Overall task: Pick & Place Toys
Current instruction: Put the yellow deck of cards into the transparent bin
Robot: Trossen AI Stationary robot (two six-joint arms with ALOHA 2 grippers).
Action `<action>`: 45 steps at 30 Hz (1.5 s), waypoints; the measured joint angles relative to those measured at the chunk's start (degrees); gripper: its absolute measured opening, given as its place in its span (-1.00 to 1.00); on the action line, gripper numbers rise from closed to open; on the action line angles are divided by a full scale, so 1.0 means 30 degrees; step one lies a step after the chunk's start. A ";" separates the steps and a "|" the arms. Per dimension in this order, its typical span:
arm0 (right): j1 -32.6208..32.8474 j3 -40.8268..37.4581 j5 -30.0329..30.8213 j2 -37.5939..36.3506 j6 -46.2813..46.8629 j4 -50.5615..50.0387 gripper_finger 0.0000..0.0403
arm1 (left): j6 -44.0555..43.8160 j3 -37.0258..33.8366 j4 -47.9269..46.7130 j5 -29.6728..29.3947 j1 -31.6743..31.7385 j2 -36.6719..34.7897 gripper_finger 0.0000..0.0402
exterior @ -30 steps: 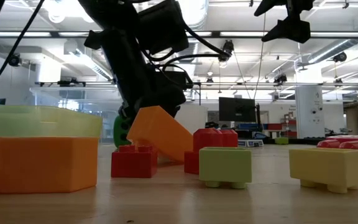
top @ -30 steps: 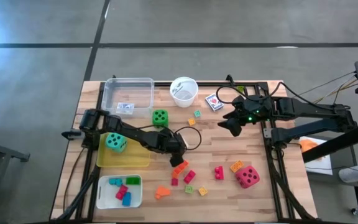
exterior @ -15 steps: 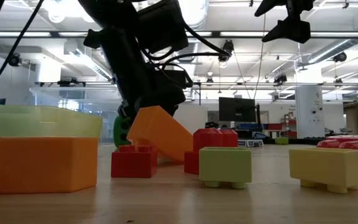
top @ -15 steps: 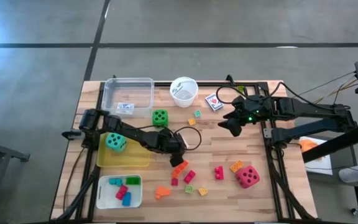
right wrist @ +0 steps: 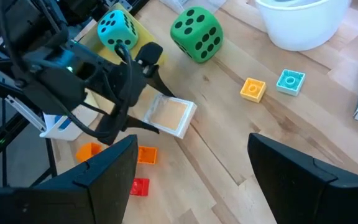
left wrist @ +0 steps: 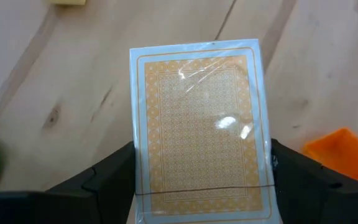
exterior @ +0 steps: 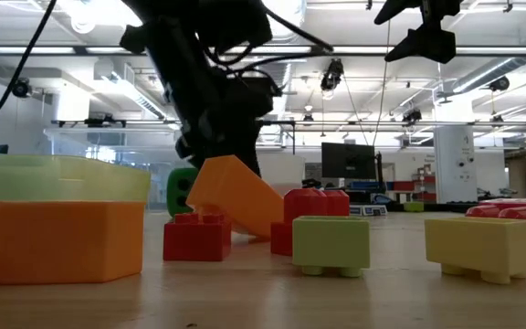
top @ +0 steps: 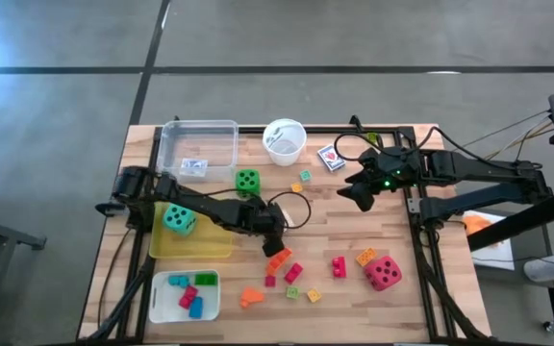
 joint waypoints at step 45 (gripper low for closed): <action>-0.0007 0.0000 0.0201 -0.0022 -0.0930 -0.0005 0.48 | -0.4743 0.0036 -1.2982 -0.1177 1.1982 -1.3017 0.44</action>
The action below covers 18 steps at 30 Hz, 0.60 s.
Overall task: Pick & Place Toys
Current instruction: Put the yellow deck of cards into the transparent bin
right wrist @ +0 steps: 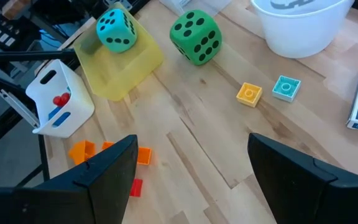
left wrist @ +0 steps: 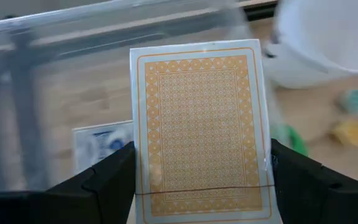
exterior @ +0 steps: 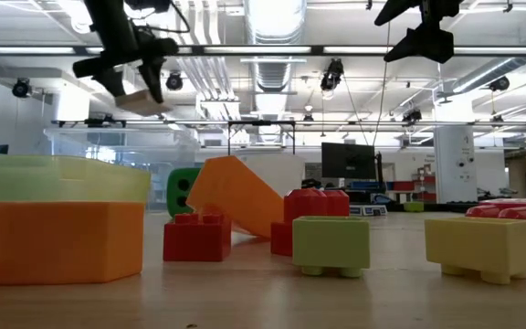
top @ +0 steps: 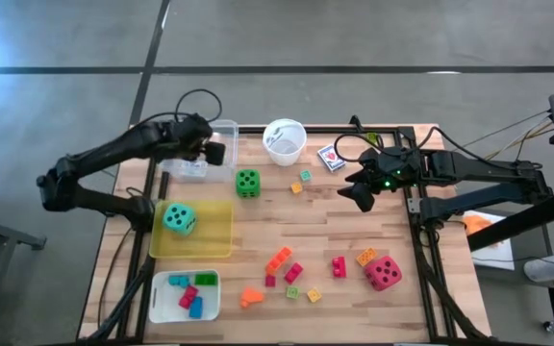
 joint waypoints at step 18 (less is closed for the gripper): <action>0.0007 0.0000 -0.0041 0.0007 0.0000 0.0005 0.48 | 0.0516 0.0111 -0.0501 0.2266 0.3689 0.1361 0.44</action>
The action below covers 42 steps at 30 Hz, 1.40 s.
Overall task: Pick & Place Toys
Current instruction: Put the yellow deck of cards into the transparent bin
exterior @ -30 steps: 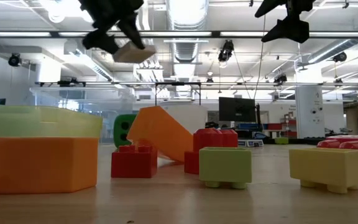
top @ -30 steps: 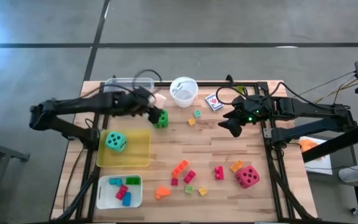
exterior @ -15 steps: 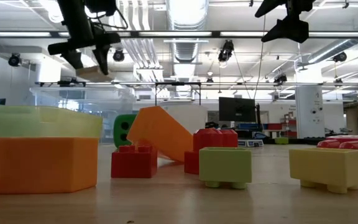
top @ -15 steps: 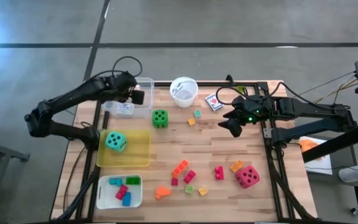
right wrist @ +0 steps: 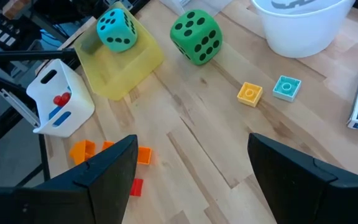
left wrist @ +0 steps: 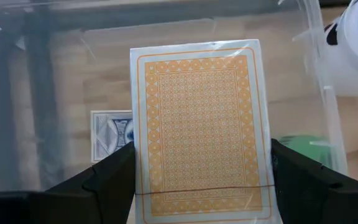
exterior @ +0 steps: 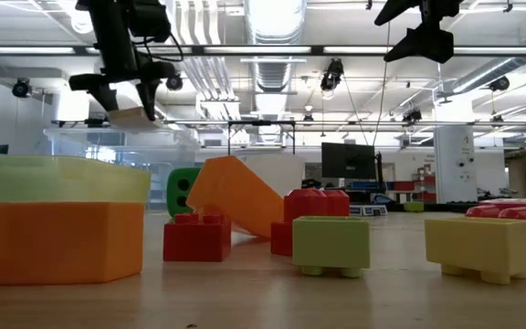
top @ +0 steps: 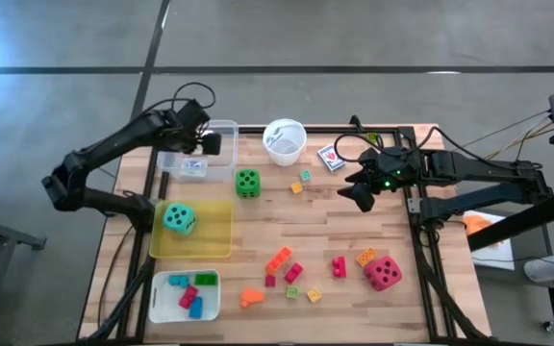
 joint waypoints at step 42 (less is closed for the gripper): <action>0.0310 0.0000 -0.0169 0.0007 0.0206 -0.0035 0.48 | 0.1571 0.0370 0.0178 0.3604 0.2011 0.7293 0.44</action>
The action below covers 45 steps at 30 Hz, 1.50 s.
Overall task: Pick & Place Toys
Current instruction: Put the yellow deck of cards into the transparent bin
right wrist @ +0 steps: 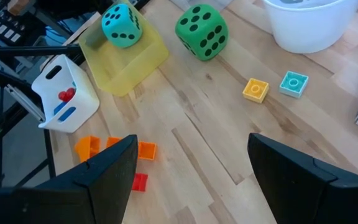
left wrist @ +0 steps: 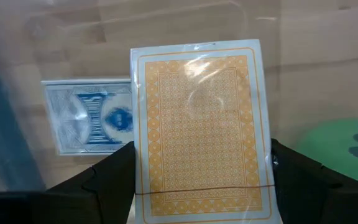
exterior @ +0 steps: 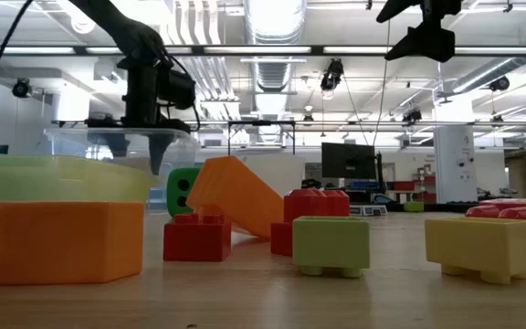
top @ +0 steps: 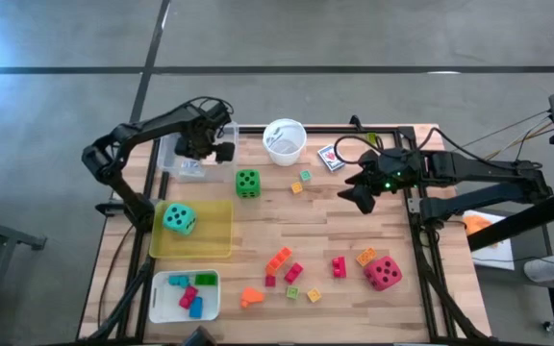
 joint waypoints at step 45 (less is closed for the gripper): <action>0.0113 0.0000 0.0016 0.0007 0.0015 0.0007 0.48 | -0.1001 -0.4392 0.3108 -0.0353 0.0248 -0.0495 0.43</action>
